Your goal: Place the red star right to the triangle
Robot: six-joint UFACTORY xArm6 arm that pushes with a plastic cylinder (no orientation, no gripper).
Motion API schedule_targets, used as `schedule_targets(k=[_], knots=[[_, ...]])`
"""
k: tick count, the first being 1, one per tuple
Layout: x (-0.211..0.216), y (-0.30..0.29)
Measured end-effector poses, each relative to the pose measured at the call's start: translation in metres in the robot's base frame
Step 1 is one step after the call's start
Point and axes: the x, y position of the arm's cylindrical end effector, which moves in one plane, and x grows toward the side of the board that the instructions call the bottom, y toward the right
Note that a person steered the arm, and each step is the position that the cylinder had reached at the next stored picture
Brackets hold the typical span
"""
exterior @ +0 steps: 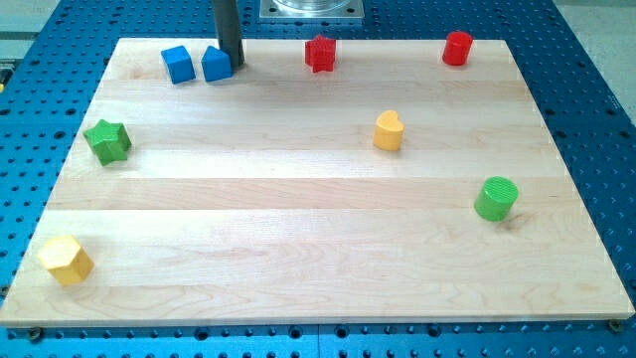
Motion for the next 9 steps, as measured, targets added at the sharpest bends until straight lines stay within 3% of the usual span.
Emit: schedule_targets(k=[1, 2, 3, 4, 5, 6, 8, 9], knots=[[-0.011, 0.067], [-0.029, 0.072], [0.038, 0.083], [0.05, 0.153], [0.021, 0.195], [-0.01, 0.195], [-0.018, 0.054], [-0.018, 0.031]])
